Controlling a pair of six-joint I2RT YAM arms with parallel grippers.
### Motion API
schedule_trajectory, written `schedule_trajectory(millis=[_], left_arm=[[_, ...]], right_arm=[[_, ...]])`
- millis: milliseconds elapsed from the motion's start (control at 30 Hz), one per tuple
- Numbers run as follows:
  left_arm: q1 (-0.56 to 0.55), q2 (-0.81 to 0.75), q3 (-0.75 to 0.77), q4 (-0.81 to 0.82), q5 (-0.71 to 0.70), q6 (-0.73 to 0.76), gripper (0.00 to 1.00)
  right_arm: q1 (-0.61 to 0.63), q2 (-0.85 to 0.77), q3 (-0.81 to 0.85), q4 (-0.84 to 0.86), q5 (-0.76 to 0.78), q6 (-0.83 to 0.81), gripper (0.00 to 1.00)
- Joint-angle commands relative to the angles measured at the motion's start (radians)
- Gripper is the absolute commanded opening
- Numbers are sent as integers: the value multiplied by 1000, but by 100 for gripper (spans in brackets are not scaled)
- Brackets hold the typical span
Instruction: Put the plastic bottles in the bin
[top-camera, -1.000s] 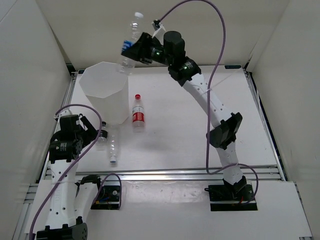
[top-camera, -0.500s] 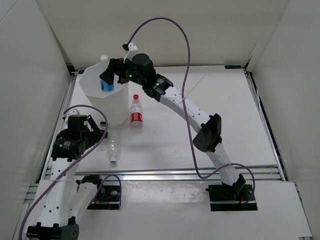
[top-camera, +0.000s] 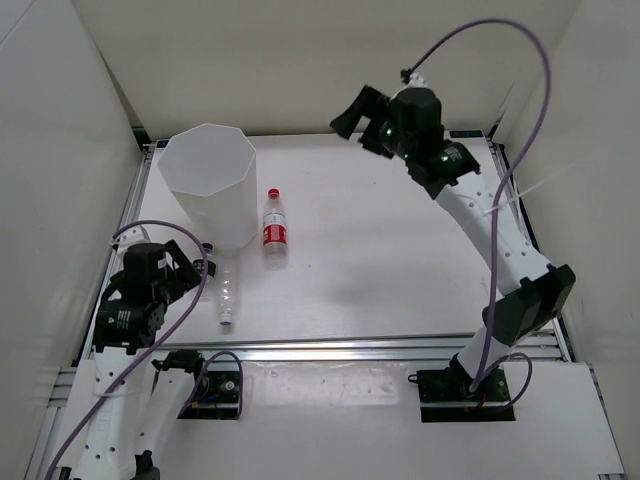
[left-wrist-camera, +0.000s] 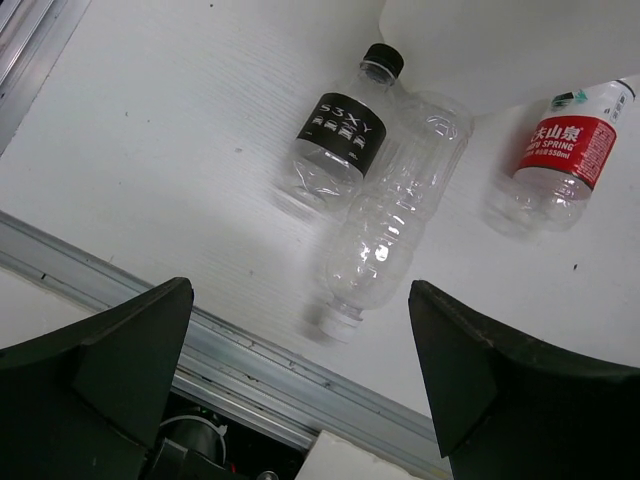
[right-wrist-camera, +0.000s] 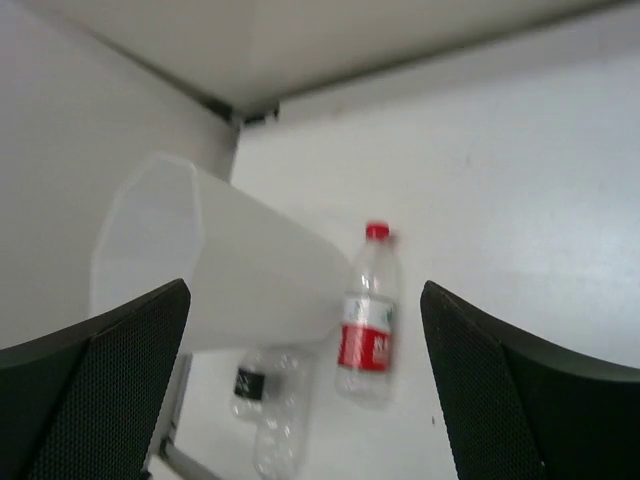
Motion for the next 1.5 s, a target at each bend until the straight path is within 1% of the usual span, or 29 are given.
schedule_trajectory(millis=[0, 33, 67, 167, 233, 267, 300, 333, 400, 433, 467, 533, 567, 700, 833, 900, 1233, 1367, 1400, 1467], left_arm=[[14, -17, 7, -5, 2, -6, 100], [14, -17, 7, -5, 2, -6, 100], [14, -17, 7, -5, 13, -6, 100], [14, 6, 7, -5, 13, -6, 100], [14, 17, 7, -5, 13, -6, 100], [14, 26, 7, -5, 13, -6, 100], [23, 26, 7, -5, 13, -6, 100], [24, 26, 7, -5, 13, -6, 100], [33, 35, 7, -5, 13, -6, 100], [33, 35, 7, -5, 13, -6, 100], [33, 35, 7, -5, 0, -6, 100], [33, 35, 16, -5, 0, -16, 100], [33, 35, 16, -5, 0, -16, 100], [33, -6, 25, 40, 34, -29, 100], [33, -57, 1, 121, 59, -41, 100], [33, -66, -8, 130, 80, -41, 100], [33, 15, 22, 129, 120, -32, 100], [33, 33, 32, 129, 120, -32, 100], [33, 33, 32, 129, 120, -32, 100], [33, 33, 32, 129, 120, -32, 100]], right_arm=[[51, 95, -185, -36, -222, 64, 99], [51, 117, -208, -11, -278, 26, 97], [51, 175, -219, 10, -333, 1, 93], [51, 312, -151, 24, -433, -27, 93], [51, 376, -117, 36, -460, -27, 93], [51, 437, -100, 36, -460, -27, 93], [51, 467, -57, 46, -481, -27, 93], [42, 529, -29, 46, -499, -27, 93], [42, 585, 26, 46, -545, -27, 93], [42, 640, 82, 46, -570, -27, 93], [33, 664, 110, 46, -622, -27, 93], [33, 726, 159, 36, -671, -27, 93], [33, 740, 192, 36, -686, -16, 93], [33, 775, 204, 108, -734, 22, 93], [33, 856, 274, 109, -774, 54, 93], [33, 888, 284, 109, -774, 68, 93], [43, 985, 383, 89, -835, 122, 93], [53, 1022, 404, 78, -866, 143, 88], [53, 1022, 404, 78, -875, 157, 85], [53, 1031, 394, 78, -885, 168, 81]])
